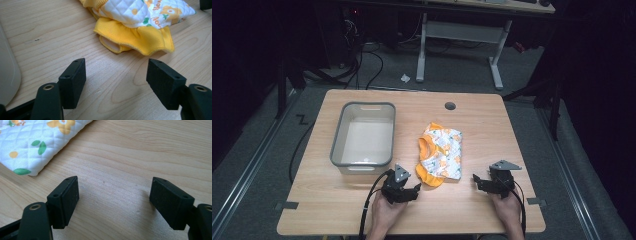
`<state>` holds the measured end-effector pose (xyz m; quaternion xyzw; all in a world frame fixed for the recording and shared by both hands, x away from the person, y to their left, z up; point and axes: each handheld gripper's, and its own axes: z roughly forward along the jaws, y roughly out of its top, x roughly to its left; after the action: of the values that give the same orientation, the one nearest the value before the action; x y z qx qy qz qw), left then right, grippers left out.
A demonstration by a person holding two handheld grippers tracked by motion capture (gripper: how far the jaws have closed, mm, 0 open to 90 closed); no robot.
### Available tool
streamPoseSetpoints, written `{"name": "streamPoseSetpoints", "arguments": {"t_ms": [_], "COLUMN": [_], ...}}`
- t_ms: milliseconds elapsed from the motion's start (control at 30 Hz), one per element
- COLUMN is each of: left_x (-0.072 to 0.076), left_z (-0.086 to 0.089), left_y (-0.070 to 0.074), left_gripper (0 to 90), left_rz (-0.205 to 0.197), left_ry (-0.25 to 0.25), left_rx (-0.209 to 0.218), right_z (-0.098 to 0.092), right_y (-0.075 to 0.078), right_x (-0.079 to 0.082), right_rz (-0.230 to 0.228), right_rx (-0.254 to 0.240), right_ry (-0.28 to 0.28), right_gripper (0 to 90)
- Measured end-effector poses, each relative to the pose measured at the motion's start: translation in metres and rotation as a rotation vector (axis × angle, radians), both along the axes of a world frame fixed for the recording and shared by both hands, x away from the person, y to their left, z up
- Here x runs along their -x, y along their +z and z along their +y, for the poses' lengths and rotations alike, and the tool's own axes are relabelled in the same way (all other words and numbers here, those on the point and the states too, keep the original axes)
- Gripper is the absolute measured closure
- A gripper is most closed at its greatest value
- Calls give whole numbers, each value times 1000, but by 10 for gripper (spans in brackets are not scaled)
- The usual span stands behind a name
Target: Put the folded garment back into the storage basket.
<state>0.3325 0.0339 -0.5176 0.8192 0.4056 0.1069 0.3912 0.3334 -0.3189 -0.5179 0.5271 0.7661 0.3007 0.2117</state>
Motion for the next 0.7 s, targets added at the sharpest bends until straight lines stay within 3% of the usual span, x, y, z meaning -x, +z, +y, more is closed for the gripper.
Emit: {"name": "streamPoseSetpoints", "arguments": {"t_ms": [400,700], "left_x": [-3,-10], "left_z": [-7,-16], "left_y": [15,29], "left_gripper": [320,322], "left_rz": [-4,-23], "left_ry": [-21,-39], "left_rx": [33,27], "right_z": [0,0], "right_y": [0,0], "right_x": [0,0], "right_rz": [0,0], "right_rx": [0,0], "right_ry": [0,1], "right_gripper": [236,236]}}
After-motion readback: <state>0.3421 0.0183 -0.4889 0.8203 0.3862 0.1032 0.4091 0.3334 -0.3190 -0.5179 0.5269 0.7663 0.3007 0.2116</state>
